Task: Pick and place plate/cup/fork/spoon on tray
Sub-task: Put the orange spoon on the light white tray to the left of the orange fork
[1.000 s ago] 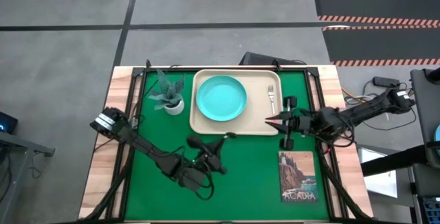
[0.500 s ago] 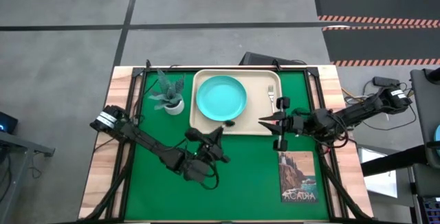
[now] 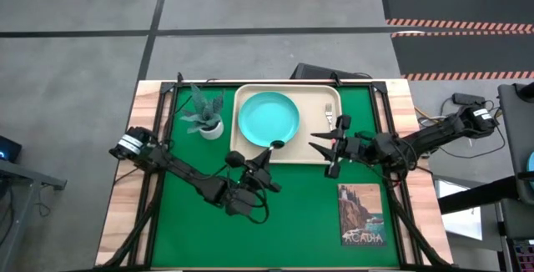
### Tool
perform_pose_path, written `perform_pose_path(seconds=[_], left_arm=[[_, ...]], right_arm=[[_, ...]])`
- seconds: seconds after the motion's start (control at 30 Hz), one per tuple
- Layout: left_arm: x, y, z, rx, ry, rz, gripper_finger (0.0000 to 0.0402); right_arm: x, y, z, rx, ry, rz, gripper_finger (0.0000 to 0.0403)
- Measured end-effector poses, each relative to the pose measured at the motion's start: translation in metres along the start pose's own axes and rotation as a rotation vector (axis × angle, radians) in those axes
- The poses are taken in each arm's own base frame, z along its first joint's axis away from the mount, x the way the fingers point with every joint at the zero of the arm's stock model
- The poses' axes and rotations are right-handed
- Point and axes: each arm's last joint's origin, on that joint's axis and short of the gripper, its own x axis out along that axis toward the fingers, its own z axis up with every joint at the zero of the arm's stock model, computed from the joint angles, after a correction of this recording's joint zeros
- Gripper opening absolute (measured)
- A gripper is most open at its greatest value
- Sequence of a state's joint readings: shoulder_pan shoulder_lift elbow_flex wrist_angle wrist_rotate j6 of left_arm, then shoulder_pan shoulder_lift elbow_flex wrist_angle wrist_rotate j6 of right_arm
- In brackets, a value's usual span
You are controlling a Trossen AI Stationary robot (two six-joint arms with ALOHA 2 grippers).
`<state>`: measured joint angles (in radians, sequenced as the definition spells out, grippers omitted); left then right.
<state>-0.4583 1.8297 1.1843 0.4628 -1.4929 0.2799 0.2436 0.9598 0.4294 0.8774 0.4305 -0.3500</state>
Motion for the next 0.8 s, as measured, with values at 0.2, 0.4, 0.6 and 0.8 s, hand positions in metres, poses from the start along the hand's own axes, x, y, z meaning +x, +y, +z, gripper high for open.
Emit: perform_pose_path(seconds=[0.2,0.4,0.6,0.8], left_arm=[[0.011,0.001,0.000,-0.103,0.007,0.009,0.0002],[0.015,0.001,0.000,-0.155,0.000,-0.027,0.0002],[0.014,0.001,0.002,-0.176,-0.004,-0.032,0.0002],[0.015,0.001,0.001,-0.163,-0.003,-0.030,0.0002]], right_arm=[[0.003,0.001,0.004,0.029,-0.021,0.037,0.0123],[0.015,0.008,0.004,0.021,-0.013,0.073,0.0133],[0.029,0.017,-0.001,0.006,0.023,0.084,0.0134],[0.043,0.023,-0.001,-0.025,0.034,0.081,0.0134]])
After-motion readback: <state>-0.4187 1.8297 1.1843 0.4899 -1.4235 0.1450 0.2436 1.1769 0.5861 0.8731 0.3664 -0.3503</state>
